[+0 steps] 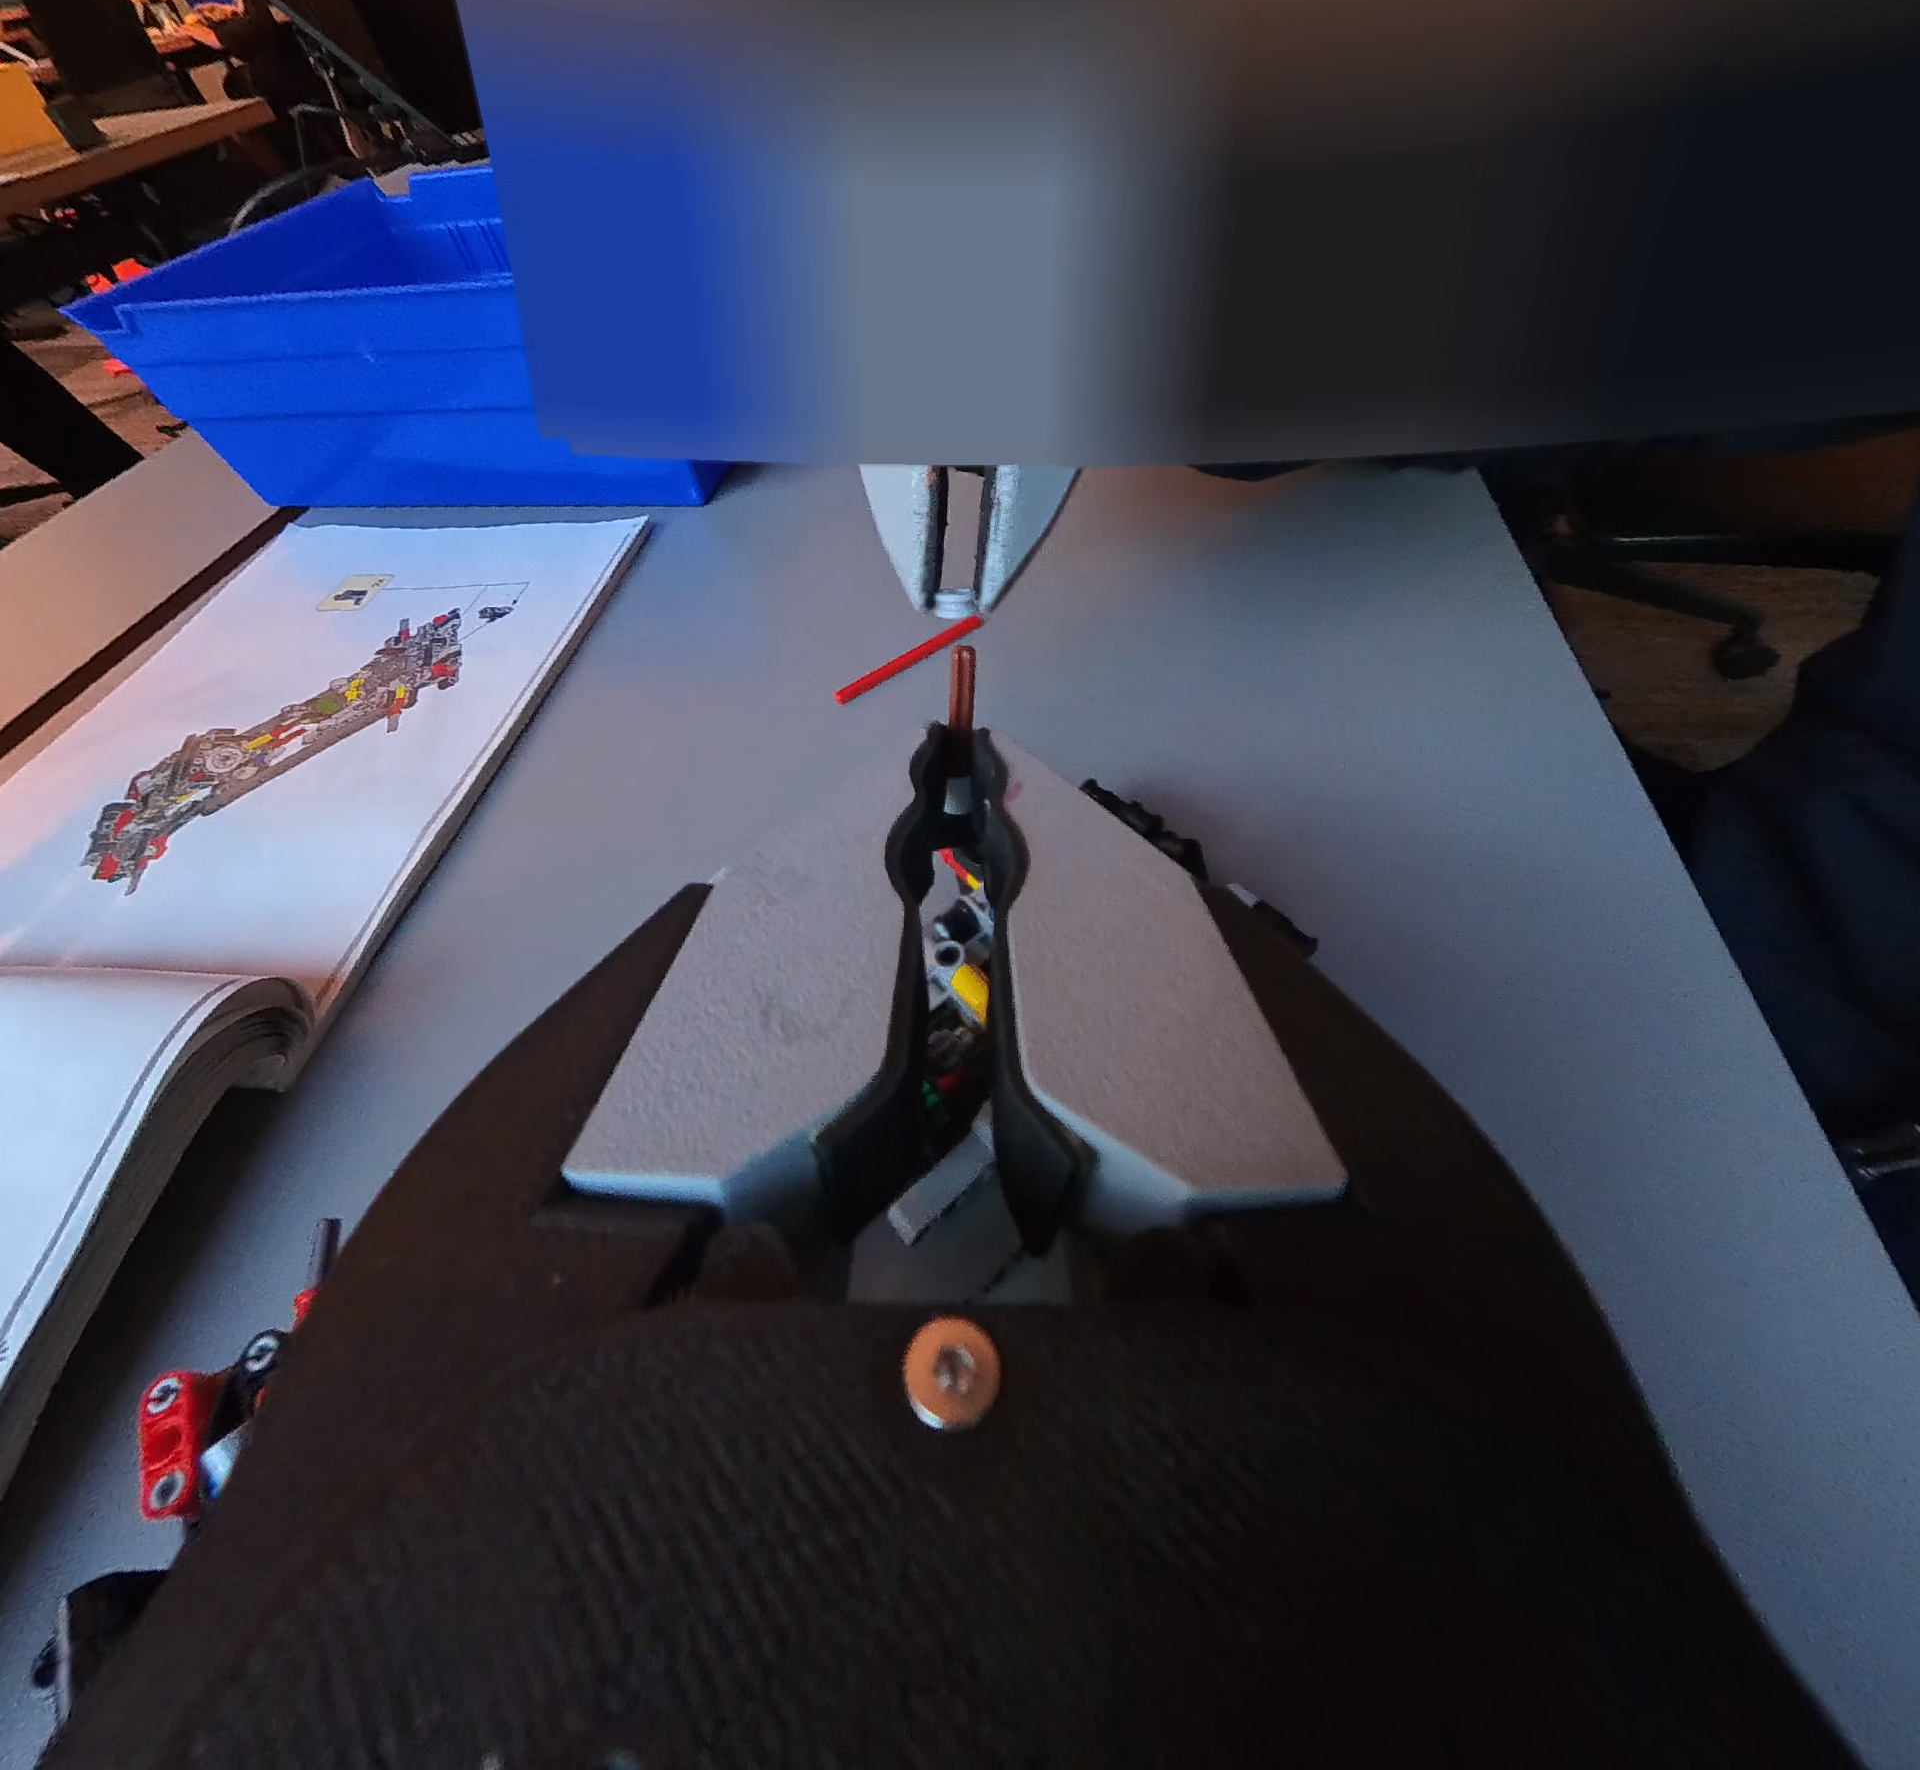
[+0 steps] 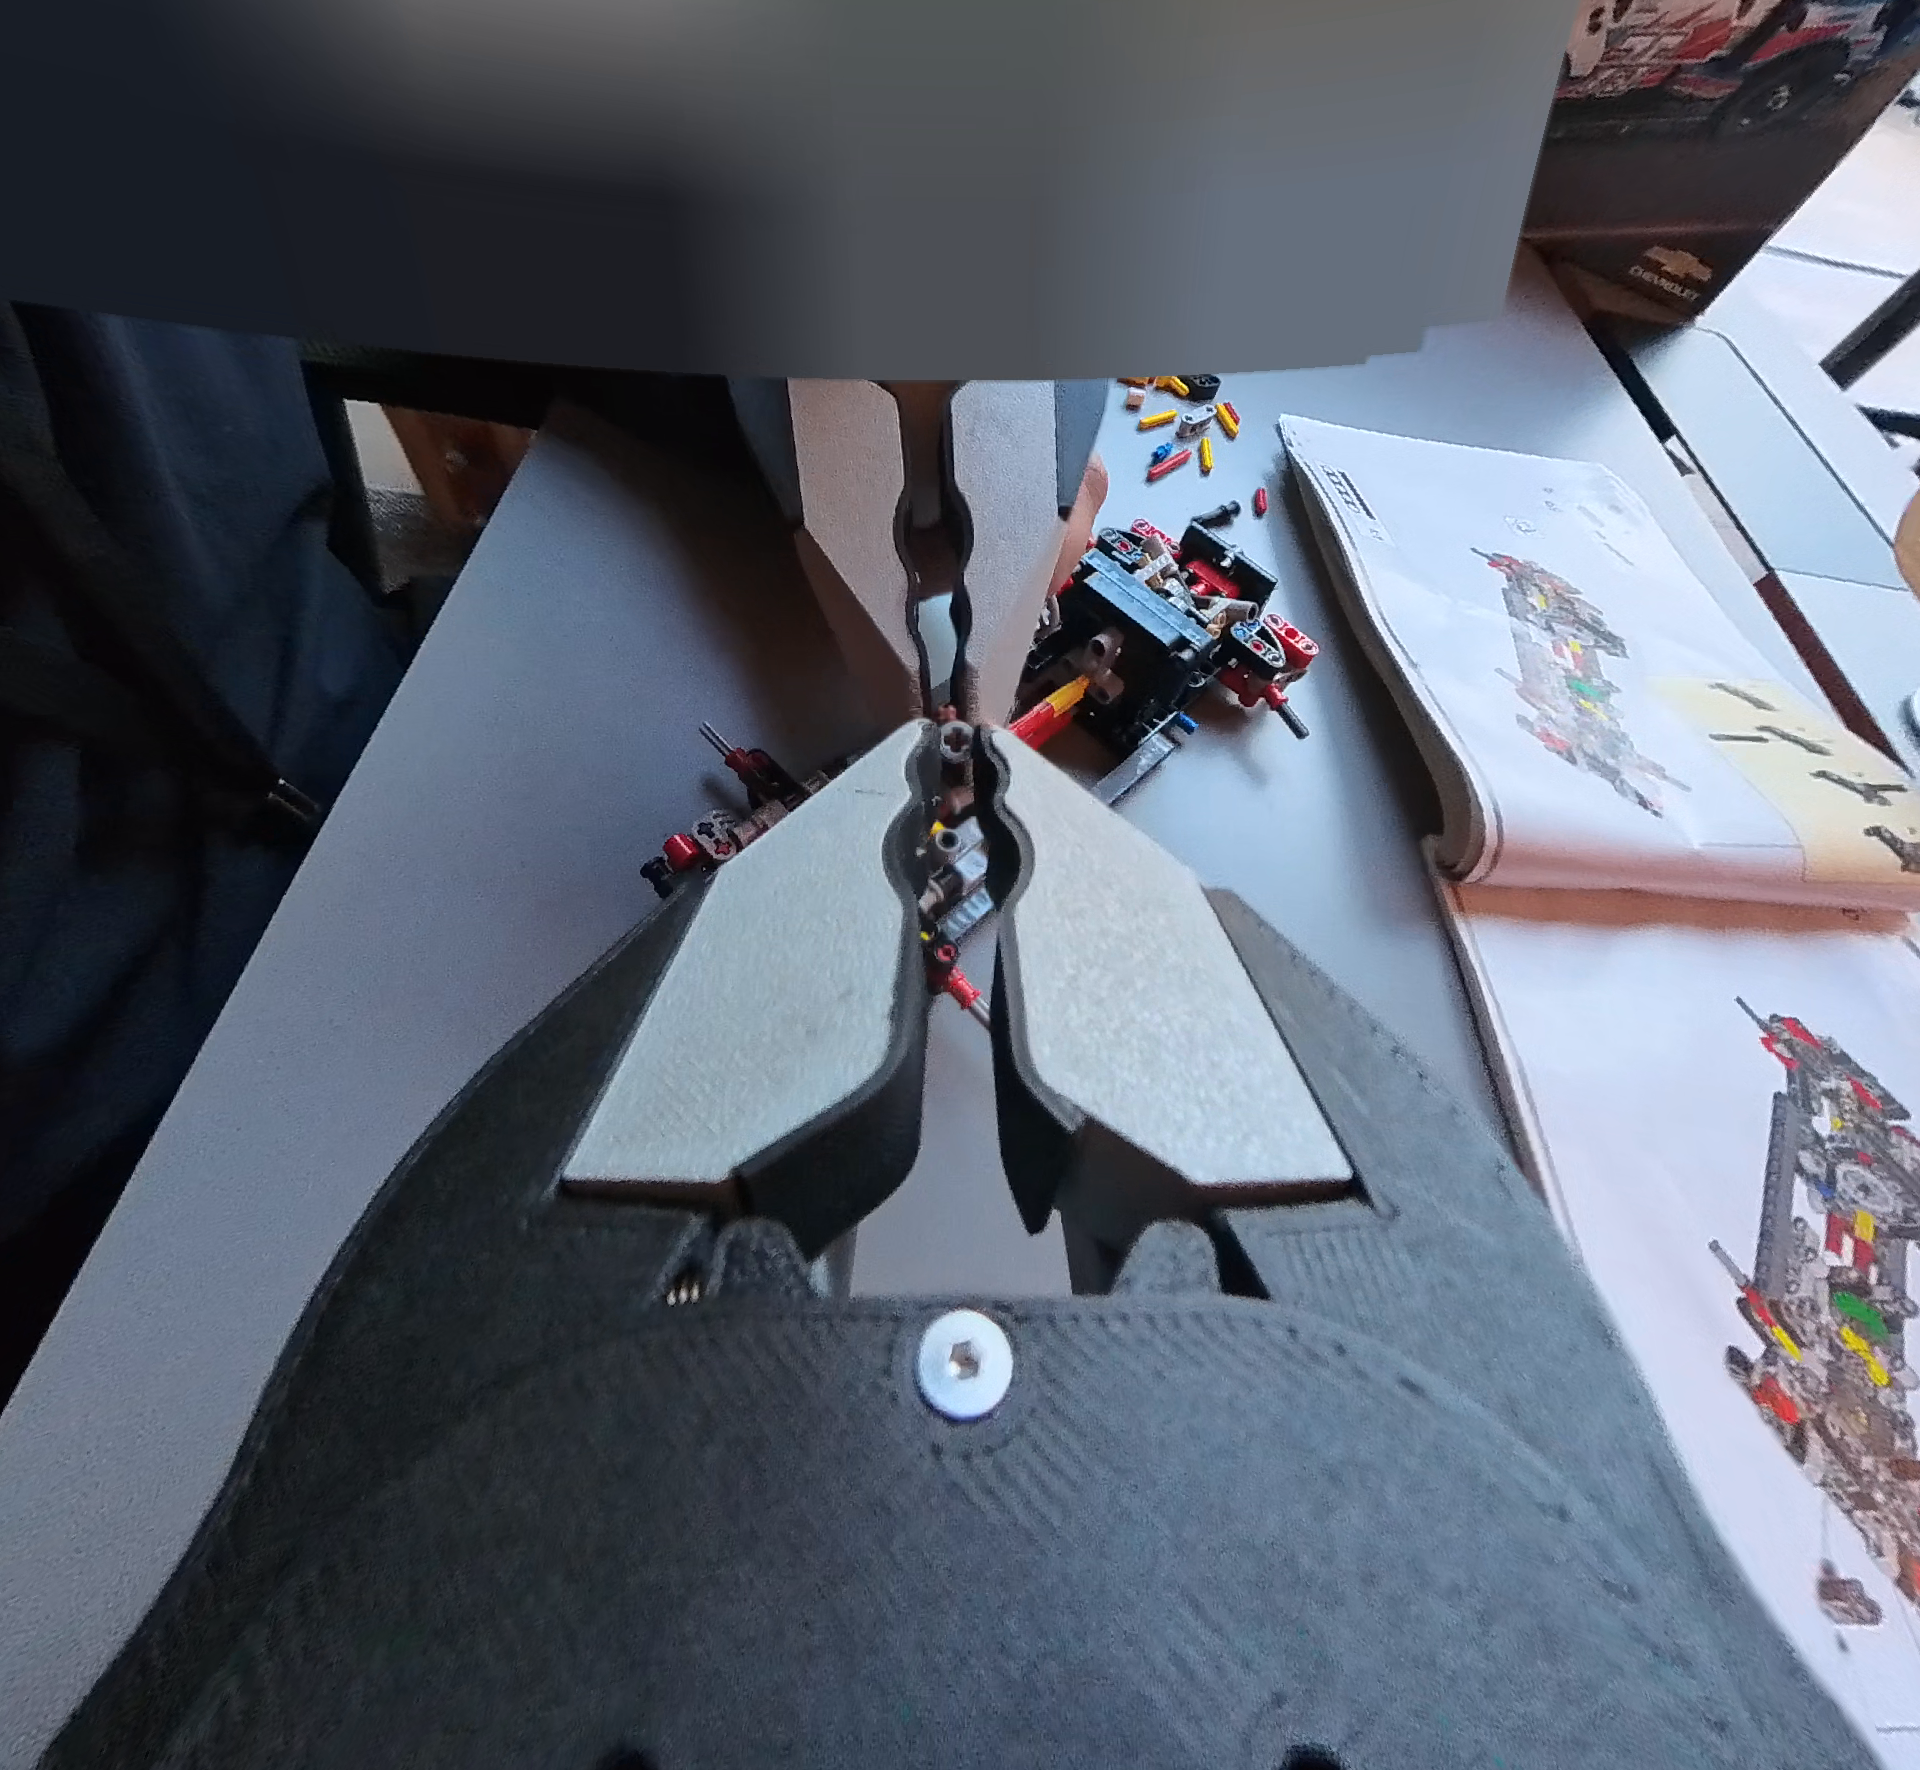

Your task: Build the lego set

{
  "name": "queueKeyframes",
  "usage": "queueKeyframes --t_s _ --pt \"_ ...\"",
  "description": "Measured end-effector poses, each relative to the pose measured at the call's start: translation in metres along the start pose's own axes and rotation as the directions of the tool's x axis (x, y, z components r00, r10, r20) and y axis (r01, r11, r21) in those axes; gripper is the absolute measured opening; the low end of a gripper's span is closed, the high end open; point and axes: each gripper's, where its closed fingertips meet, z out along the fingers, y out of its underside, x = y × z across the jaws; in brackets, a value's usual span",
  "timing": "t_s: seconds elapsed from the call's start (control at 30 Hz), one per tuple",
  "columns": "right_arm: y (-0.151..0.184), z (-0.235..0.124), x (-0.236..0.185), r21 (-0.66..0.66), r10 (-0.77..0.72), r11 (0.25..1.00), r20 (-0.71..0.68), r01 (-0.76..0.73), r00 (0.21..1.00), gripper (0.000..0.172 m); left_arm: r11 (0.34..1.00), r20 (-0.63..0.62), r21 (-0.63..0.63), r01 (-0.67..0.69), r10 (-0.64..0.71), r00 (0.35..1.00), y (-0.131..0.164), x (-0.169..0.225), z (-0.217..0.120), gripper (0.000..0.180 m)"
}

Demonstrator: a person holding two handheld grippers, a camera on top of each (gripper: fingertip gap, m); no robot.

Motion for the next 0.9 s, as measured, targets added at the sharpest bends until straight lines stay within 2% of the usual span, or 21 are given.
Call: queueKeyframes --t_s 0.13,0.23,0.33,0.43,0.63,0.77,0.9 --pt "0.002 -0.002 0.006 -0.019 0.020 1.000 -0.033 -0.020 0.999 0.003 0.999 0.069 0.007 -0.046 0.045 0.997 -0.005 -0.007 0.001 0.001" --pt "-0.010 -0.012 0.009 0.028 0.040 0.999 -0.064 -0.038 0.997 0.003 0.998 0.119 0.020 -0.065 0.062 0.991 -0.012 -0.011 0.005 0.001" --pt "-0.018 -0.020 0.007 0.056 0.043 0.998 -0.086 -0.039 0.995 0.003 0.993 0.176 -0.026 -0.114 0.117 0.977 -0.008 -0.014 0.012 0.001" --pt "-0.013 -0.018 0.003 0.010 0.041 0.999 -0.123 -0.040 0.992 0.003 0.985 0.198 -0.070 -0.157 0.168 0.966 -0.004 -0.007 0.012 0.001" --pt "-0.013 -0.022 -0.055 -0.004 0.128 0.992 -0.135 -0.130 0.983 0.003 0.997 0.185 0.043 -0.070 0.060 0.981 -0.025 0.055 -0.015 0.000" --pt "-0.016 -0.009 -0.100 -0.018 0.146 0.989 -0.132 -0.150 0.980 0.004 0.987 0.201 0.032 -0.156 0.147 0.969 -0.018 0.088 -0.014 0.001" --pt "-0.019 -0.003 -0.117 -0.052 0.099 0.992 -0.191 -0.111 0.977 0.003 0.981 0.156 0.055 -0.188 0.178 0.972 -0.012 0.110 -0.013 0.001"
